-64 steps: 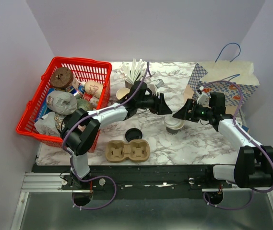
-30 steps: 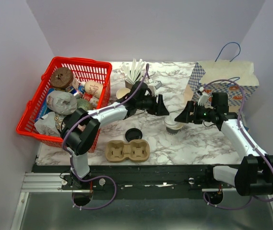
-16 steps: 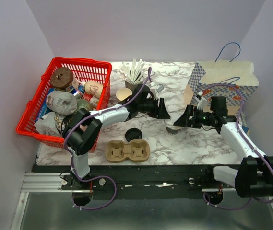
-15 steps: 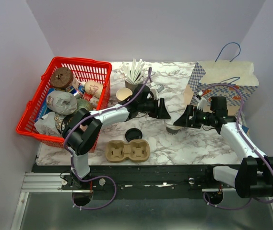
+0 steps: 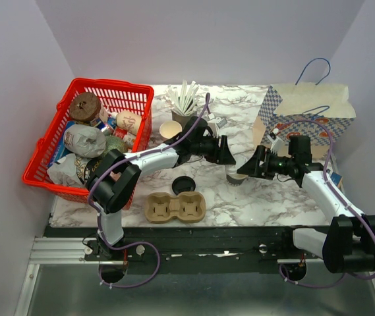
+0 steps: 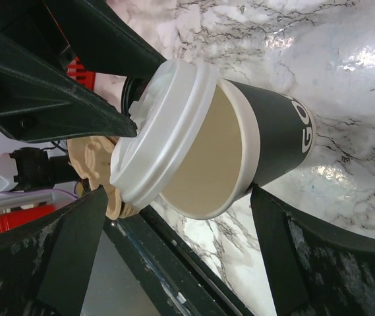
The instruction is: Pack the takeout coffee
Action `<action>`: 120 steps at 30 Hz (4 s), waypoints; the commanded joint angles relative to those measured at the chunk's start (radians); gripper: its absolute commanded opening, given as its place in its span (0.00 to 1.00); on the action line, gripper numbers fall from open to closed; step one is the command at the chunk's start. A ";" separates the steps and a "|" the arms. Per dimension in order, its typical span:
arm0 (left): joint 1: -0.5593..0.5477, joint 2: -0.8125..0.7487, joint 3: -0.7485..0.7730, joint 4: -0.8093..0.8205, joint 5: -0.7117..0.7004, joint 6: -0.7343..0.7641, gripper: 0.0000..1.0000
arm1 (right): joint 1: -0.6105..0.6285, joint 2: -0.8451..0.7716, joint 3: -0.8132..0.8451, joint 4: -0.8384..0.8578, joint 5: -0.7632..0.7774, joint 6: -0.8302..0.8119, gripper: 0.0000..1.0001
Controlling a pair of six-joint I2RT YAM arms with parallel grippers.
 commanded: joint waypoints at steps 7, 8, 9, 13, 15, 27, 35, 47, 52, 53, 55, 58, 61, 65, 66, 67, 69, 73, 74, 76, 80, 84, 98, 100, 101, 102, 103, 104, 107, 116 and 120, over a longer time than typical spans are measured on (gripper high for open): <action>-0.009 -0.026 0.023 -0.014 -0.038 0.021 0.56 | -0.013 -0.012 0.006 0.026 -0.023 0.023 0.98; -0.009 -0.033 0.023 -0.014 -0.046 0.027 0.56 | -0.013 -0.011 0.006 0.027 -0.025 0.024 0.98; -0.009 -0.036 0.020 -0.017 -0.057 0.033 0.56 | -0.012 -0.009 0.008 0.026 -0.027 0.023 0.98; -0.009 -0.040 0.027 -0.015 -0.042 0.035 0.56 | -0.013 -0.011 0.008 0.033 -0.030 0.026 0.98; -0.011 -0.036 0.027 0.005 -0.022 0.010 0.56 | -0.013 -0.009 0.011 0.036 -0.040 0.027 0.98; -0.013 -0.047 0.032 0.002 -0.034 0.013 0.56 | -0.016 0.009 0.029 0.038 -0.033 0.035 0.99; -0.013 -0.058 0.038 -0.003 -0.043 0.001 0.56 | -0.019 0.005 0.028 0.024 0.004 0.027 0.99; -0.014 -0.049 0.041 0.009 -0.032 -0.020 0.56 | -0.024 0.012 0.025 0.029 0.029 0.038 0.99; -0.014 -0.047 0.058 0.014 -0.035 -0.031 0.56 | -0.024 0.012 0.022 0.033 0.033 0.044 0.97; -0.014 -0.047 0.061 0.014 -0.037 -0.031 0.56 | -0.024 0.012 0.022 0.033 0.033 0.043 0.97; -0.014 -0.046 0.066 0.017 -0.034 -0.034 0.56 | -0.024 0.016 0.022 0.036 0.033 0.043 0.96; -0.014 -0.041 0.069 0.020 -0.029 -0.039 0.56 | -0.024 0.017 0.020 0.047 0.023 0.052 0.94; -0.014 -0.032 0.070 0.026 -0.026 -0.045 0.56 | -0.024 0.023 0.019 0.055 0.018 0.055 0.93; -0.014 -0.042 0.096 -0.003 -0.049 -0.016 0.56 | -0.024 0.022 0.022 0.052 0.018 0.052 0.91; -0.013 -0.047 0.107 -0.029 -0.061 0.004 0.56 | -0.024 0.023 0.025 0.044 0.024 0.049 0.91; -0.011 -0.053 0.133 -0.103 -0.104 0.053 0.56 | -0.024 0.022 0.026 0.041 0.030 0.043 0.90; -0.005 -0.072 0.147 -0.162 -0.141 0.088 0.56 | -0.024 0.023 0.034 0.024 0.047 0.035 0.90; 0.023 -0.113 0.086 -0.244 -0.160 0.098 0.56 | -0.024 0.023 0.046 -0.002 0.091 0.024 0.85; 0.026 -0.130 0.066 -0.244 -0.152 0.098 0.56 | -0.024 0.023 0.048 -0.006 0.104 0.030 0.84; 0.033 -0.147 0.003 -0.221 -0.143 0.096 0.56 | -0.024 0.022 0.055 -0.014 0.124 0.032 0.83; 0.040 -0.168 -0.066 -0.170 -0.100 0.093 0.56 | -0.024 0.026 0.066 -0.017 0.139 0.036 0.81; 0.040 -0.156 -0.075 -0.129 -0.039 0.084 0.56 | -0.024 0.034 0.072 -0.020 0.151 0.027 0.79; 0.035 -0.086 -0.031 -0.055 0.034 0.044 0.54 | -0.024 0.032 0.083 -0.037 0.188 0.003 0.72; 0.034 -0.078 -0.020 -0.047 0.038 0.039 0.53 | -0.024 0.032 0.086 -0.036 0.190 0.004 0.71; 0.033 -0.072 -0.017 -0.043 0.040 0.036 0.53 | -0.025 0.034 0.088 -0.036 0.188 0.004 0.71; 0.032 -0.070 -0.014 -0.034 0.046 0.027 0.53 | -0.024 0.034 0.088 -0.031 0.178 0.004 0.71; 0.030 -0.067 -0.016 -0.024 0.047 0.021 0.53 | -0.024 0.037 0.089 -0.030 0.173 0.009 0.71; 0.030 -0.066 -0.016 -0.015 0.050 0.015 0.53 | -0.024 0.040 0.089 -0.028 0.168 0.010 0.71; 0.024 -0.055 -0.010 0.006 0.060 0.004 0.52 | -0.024 0.048 0.085 -0.010 0.125 0.018 0.71; 0.018 -0.029 0.021 0.017 0.074 -0.010 0.51 | -0.024 0.057 0.088 -0.005 0.105 0.020 0.71; 0.014 -0.018 0.035 0.036 0.077 -0.019 0.51 | -0.024 0.060 0.086 -0.002 0.090 0.021 0.74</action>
